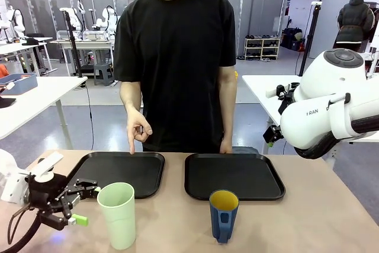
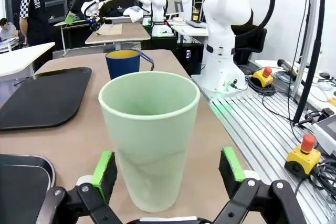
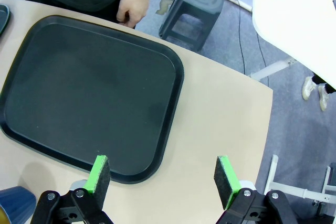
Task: Sort and store the cups by type.
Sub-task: Pick up the Reusable plastic cup.
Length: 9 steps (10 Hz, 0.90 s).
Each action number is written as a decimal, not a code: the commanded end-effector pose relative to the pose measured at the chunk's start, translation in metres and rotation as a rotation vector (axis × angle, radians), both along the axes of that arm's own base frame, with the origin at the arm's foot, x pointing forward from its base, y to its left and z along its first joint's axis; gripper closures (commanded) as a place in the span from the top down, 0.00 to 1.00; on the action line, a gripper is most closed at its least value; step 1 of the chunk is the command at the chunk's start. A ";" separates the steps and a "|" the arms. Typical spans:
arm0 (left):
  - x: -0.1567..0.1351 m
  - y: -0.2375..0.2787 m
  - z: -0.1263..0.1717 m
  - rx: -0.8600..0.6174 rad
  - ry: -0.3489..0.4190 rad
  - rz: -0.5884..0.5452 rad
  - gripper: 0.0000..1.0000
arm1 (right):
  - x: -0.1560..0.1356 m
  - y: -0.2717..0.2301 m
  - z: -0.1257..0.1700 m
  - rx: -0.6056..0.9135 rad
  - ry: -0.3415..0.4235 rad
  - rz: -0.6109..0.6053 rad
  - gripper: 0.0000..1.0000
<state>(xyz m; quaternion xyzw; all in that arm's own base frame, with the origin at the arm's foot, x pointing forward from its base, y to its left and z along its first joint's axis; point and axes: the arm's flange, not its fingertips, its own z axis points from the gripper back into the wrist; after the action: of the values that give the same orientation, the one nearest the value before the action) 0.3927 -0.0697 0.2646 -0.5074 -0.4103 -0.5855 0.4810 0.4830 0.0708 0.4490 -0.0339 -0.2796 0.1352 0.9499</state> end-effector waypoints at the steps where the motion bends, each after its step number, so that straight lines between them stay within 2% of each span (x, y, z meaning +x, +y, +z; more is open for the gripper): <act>1: -0.001 -0.003 -0.032 -0.033 -0.031 0.030 1.00 | 0.001 -0.001 0.000 -0.001 0.001 -0.002 1.00; 3: 0.002 -0.005 -0.034 0.035 -0.040 0.078 1.00 | 0.001 -0.001 0.000 -0.001 0.001 -0.002 1.00; 9: 0.005 -0.012 -0.037 0.057 -0.031 0.031 1.00 | 0.001 -0.001 0.000 -0.001 0.001 -0.002 1.00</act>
<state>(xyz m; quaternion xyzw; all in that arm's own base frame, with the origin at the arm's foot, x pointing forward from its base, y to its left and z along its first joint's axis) 0.4015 -0.0778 0.2514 -0.4894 -0.4043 -0.5862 0.5034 0.4830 0.0708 0.4490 -0.0339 -0.2796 0.1352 0.9499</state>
